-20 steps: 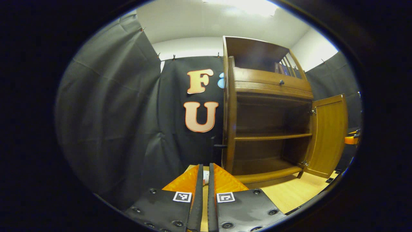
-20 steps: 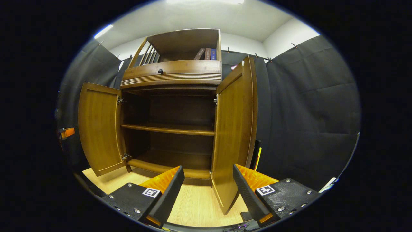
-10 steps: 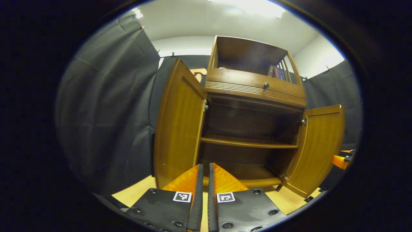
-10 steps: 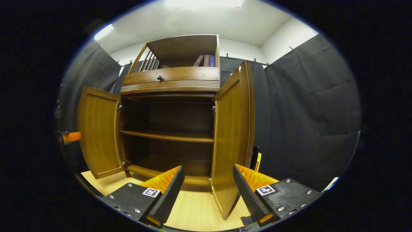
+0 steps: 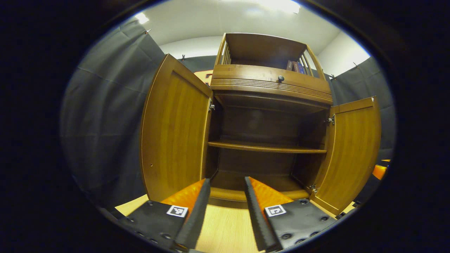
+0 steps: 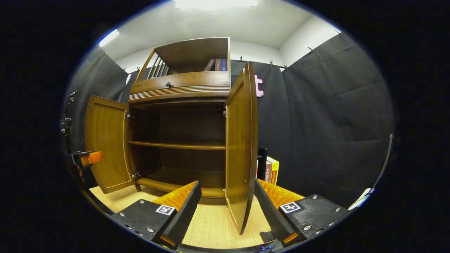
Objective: Open the right door of the double-door shoe cabinet with the right hand, and open the left door with the left hand.
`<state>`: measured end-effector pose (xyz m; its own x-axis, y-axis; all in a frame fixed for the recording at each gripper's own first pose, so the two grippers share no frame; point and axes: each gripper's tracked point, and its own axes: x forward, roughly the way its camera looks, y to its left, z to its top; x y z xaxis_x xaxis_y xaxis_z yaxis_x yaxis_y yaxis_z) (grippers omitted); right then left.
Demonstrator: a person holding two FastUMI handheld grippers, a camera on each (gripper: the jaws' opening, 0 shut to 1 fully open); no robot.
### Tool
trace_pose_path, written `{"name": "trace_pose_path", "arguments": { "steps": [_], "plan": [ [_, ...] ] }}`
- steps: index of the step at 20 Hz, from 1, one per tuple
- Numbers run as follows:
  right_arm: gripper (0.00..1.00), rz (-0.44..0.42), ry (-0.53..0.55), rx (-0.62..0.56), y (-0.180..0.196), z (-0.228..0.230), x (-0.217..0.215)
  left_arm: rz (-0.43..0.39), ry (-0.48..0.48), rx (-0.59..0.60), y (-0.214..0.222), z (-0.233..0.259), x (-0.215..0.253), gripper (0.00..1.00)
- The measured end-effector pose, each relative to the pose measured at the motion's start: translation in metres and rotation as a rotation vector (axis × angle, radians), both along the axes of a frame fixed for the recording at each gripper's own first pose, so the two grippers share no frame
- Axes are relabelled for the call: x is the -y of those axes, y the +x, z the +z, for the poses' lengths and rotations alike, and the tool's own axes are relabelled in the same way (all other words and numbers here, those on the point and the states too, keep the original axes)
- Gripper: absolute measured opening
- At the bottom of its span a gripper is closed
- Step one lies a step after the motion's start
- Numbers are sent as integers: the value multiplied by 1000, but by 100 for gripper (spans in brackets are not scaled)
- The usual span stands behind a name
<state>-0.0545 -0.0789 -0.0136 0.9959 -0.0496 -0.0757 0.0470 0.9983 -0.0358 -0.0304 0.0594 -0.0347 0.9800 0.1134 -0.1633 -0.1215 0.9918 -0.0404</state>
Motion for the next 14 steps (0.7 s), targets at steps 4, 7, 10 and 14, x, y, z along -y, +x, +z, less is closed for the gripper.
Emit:
{"name": "trace_pose_path", "arguments": {
  "steps": [4, 7, 10, 14],
  "plan": [
    [98, 4, -6, -5, 2, -1, 4, 31, 21, -4, -9, -3, -10, 92],
    [98, 19, 2, -11, 6, -3, -1, 56, 28, 4, -13, -2, -17, 98],
    [98, 32, -2, -17, 8, -6, -6, 58, 57, 16, -16, 0, -18, 97],
    [93, 51, -5, -24, 9, -9, -15, 55, 49, 4, -17, -3, -17, 98]
  ]
}}
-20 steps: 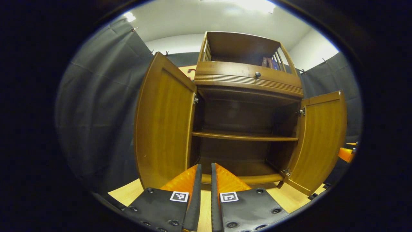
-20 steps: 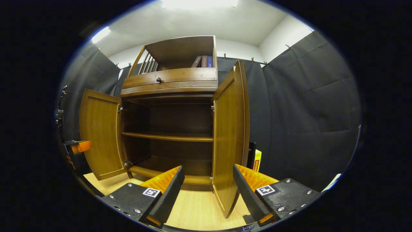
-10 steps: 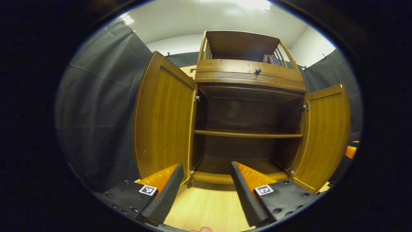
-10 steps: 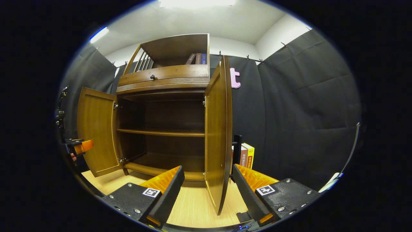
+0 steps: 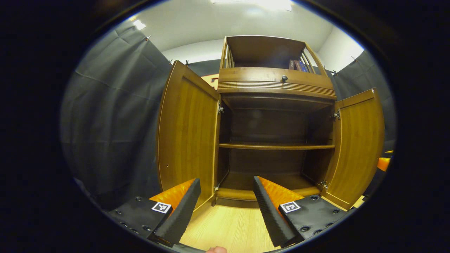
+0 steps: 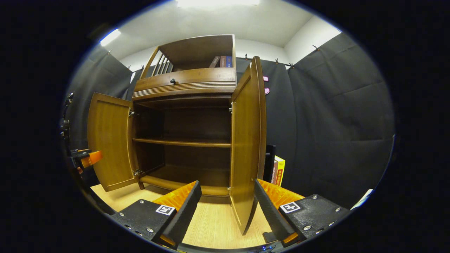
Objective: Open the right door of the double-door shoe cabinet with the right hand, and open the left door with the left hand.
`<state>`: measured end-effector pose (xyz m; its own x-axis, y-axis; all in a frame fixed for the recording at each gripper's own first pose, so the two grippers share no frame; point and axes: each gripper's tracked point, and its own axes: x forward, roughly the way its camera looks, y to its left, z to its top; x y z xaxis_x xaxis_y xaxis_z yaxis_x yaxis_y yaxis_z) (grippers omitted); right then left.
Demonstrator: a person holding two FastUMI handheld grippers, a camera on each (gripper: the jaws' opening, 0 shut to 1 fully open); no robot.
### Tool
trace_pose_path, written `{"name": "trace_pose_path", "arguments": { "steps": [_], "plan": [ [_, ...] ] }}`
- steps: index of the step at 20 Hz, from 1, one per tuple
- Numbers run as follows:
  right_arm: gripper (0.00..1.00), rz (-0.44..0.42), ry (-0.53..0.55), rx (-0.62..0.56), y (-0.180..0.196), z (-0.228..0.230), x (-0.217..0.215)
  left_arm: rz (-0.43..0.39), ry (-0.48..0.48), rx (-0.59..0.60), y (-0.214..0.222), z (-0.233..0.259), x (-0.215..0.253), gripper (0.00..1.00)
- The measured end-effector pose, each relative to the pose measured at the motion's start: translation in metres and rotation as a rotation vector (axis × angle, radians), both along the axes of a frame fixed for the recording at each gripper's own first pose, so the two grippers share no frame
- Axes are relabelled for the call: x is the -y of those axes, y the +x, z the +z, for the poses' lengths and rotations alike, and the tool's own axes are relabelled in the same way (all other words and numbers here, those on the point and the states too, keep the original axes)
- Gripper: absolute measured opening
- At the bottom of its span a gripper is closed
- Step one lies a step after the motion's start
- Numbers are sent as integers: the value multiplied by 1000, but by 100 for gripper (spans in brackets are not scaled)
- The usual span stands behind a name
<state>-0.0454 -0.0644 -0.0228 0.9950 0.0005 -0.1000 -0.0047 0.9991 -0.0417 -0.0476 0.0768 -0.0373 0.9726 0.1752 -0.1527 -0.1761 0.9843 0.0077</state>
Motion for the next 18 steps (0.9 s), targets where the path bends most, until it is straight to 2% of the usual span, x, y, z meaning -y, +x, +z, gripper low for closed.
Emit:
{"name": "trace_pose_path", "arguments": {
  "steps": [1, 15, 16, 18],
  "plan": [
    [98, 1, 0, -3, 0, -2, -1, 2, -5, 3, 0, 1, 0, 98],
    [98, -22, 25, 12, 0, 3, 4, -43, 45, 45, 7, 19, 11, 96],
    [93, -23, 27, 13, 0, 3, 5, -47, 48, 46, 9, 20, 11, 96],
    [93, -26, 29, 13, 0, 2, 6, -52, 51, 47, 8, 20, 14, 97]
  ]
}}
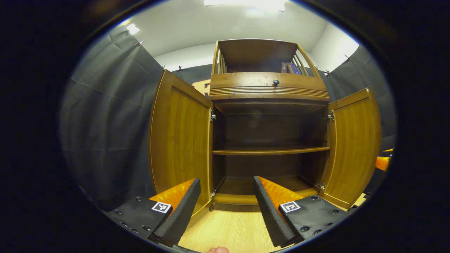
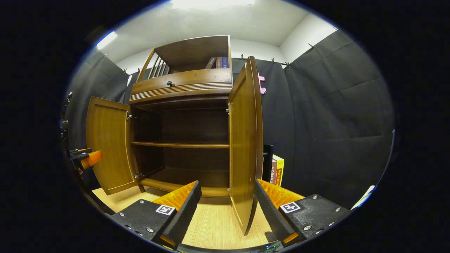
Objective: Open the right door of the double-door shoe cabinet with the right hand, and open the left door with the left hand.
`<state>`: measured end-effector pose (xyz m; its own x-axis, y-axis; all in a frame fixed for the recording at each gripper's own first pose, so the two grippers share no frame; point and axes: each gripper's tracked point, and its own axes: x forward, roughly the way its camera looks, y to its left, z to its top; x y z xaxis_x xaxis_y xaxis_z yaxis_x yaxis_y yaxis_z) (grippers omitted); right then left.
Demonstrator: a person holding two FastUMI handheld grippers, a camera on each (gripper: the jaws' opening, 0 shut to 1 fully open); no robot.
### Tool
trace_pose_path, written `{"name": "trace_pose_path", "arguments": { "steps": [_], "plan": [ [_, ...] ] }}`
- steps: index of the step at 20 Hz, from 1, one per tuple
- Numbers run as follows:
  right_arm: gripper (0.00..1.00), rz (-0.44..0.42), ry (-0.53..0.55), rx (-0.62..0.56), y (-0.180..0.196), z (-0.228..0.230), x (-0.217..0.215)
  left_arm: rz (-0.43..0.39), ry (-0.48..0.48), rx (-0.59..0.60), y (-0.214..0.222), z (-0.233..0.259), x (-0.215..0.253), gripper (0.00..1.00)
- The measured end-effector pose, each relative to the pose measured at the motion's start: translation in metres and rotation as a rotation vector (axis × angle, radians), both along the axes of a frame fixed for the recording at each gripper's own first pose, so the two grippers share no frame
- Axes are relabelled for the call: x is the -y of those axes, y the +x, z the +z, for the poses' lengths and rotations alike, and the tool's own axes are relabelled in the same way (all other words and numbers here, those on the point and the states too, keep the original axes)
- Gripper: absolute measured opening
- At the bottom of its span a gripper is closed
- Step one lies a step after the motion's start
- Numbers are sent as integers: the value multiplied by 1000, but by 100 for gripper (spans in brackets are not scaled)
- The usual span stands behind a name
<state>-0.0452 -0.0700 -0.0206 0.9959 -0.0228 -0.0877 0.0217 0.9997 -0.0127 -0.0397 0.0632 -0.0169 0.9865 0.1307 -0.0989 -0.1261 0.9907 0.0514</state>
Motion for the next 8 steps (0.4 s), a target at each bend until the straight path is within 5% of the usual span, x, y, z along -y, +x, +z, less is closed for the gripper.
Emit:
{"name": "trace_pose_path", "arguments": {
  "steps": [8],
  "plan": [
    [93, 2, -2, -2, 2, -2, -2, -18, -4, 3, 1, 1, 8, 97]
  ]
}}
